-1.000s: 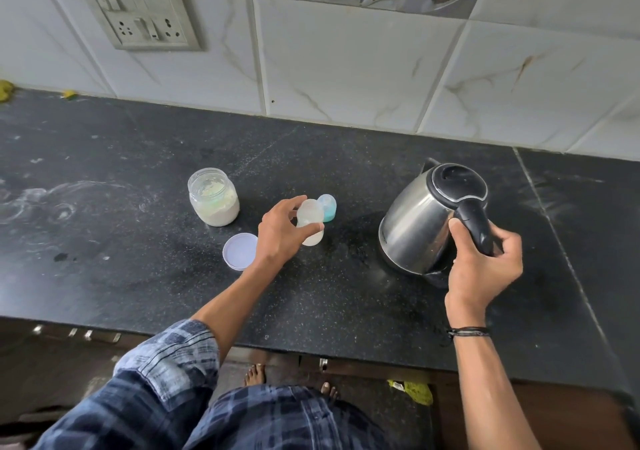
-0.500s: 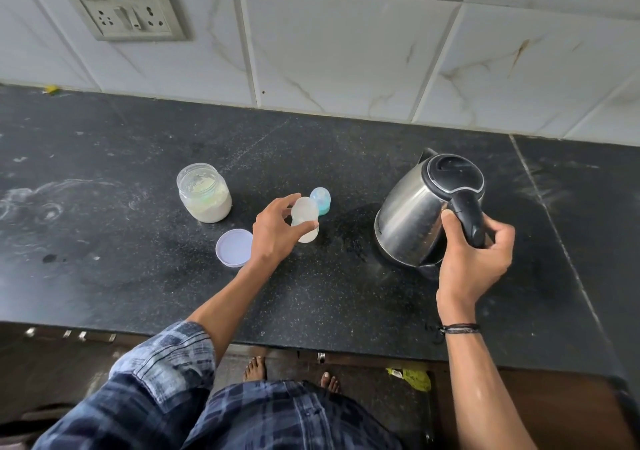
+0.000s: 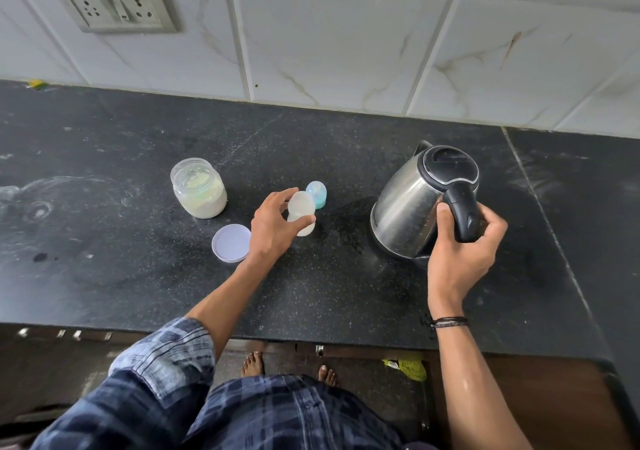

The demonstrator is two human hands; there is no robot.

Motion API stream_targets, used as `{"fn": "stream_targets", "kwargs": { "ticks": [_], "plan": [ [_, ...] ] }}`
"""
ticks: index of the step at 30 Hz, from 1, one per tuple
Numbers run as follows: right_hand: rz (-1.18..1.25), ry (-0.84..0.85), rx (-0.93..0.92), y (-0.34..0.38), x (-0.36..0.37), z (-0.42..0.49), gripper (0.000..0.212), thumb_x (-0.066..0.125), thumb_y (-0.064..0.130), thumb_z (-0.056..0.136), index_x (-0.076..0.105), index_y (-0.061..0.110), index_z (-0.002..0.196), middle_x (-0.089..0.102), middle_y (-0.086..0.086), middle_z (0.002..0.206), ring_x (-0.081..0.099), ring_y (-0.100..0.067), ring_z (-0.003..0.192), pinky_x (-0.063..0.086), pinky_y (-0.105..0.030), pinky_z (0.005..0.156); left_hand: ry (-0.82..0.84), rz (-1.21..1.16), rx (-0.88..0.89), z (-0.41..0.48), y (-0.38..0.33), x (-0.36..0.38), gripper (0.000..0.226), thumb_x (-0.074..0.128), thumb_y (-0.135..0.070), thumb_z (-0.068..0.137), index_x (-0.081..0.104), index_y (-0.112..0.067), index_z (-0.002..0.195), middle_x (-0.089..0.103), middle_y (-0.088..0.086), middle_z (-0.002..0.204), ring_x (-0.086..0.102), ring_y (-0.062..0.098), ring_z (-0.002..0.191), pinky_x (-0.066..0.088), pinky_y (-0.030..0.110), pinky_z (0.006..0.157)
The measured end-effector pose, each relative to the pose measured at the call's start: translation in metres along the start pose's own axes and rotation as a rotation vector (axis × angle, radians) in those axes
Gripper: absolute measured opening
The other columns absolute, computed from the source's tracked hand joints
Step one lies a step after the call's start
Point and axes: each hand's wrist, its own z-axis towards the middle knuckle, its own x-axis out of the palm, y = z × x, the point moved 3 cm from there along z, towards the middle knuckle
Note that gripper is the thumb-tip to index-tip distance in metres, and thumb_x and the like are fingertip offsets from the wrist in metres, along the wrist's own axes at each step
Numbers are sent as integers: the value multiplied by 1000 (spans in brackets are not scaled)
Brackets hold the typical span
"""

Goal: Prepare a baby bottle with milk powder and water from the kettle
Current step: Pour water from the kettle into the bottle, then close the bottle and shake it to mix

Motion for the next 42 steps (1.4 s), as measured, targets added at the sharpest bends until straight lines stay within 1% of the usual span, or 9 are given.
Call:
{"fn": "stream_targets", "kwargs": {
  "ticks": [9,16,20,23,25,29,34,37,42],
  "plan": [
    [-34,-20,-22,-1,4,-5,46,80,46,87,57,23,120,61,38,99,62,5,90,44,-6,77,9,0,5,-1,-1,-1,65,88,-34,80,61,-23,139,62,-6,134,59,12,119,51,37,104],
    [-86,-22,-50,-5,5,-7,50,80,47,88,56,20,124,62,21,102,62,4,90,46,-8,78,21,-1,11,0,2,-1,64,87,-35,81,61,-23,139,61,-4,135,58,12,117,50,34,101],
    [-187,-68,-87,-8,5,-13,54,80,48,87,56,21,127,61,3,115,54,-17,104,48,-27,88,21,1,13,1,4,-1,63,87,-36,81,61,-25,137,62,-6,133,58,8,114,49,29,98],
    [-421,-207,-318,0,5,-27,51,83,41,87,60,15,125,52,-13,126,44,-33,117,39,-48,102,32,9,12,2,4,-1,63,88,-36,81,61,-26,137,61,-6,134,57,8,114,49,30,98],
    [-471,-228,-625,12,9,-40,36,85,32,87,67,15,114,48,-11,125,43,-32,119,38,-49,105,34,16,14,2,4,-2,62,88,-37,80,62,-26,135,62,-7,133,58,9,114,51,33,100],
    [-324,43,-916,28,33,-57,5,77,13,90,73,12,91,57,-7,111,53,-31,104,36,-31,103,50,15,4,2,2,-3,63,87,-38,81,62,-25,136,61,-6,135,59,12,118,50,34,102],
    [-191,606,-735,28,86,-61,6,70,-2,92,71,5,91,65,-6,93,58,-25,83,49,-36,78,60,28,-3,0,0,-4,62,85,-37,83,59,-23,138,60,-5,137,59,12,120,50,35,104],
    [-297,735,-503,13,116,-51,16,73,2,91,72,11,104,62,-2,105,58,-24,96,55,-41,78,55,31,-12,-3,1,-4,62,84,-37,85,57,-22,139,58,-4,139,58,13,121,51,36,104],
    [-579,1012,-327,-16,169,-24,48,70,1,92,66,19,137,54,-5,134,54,-29,125,46,-35,105,64,21,-27,-2,4,-4,62,84,-37,84,57,-23,138,59,-6,137,58,11,118,50,35,103]
  ]
}}
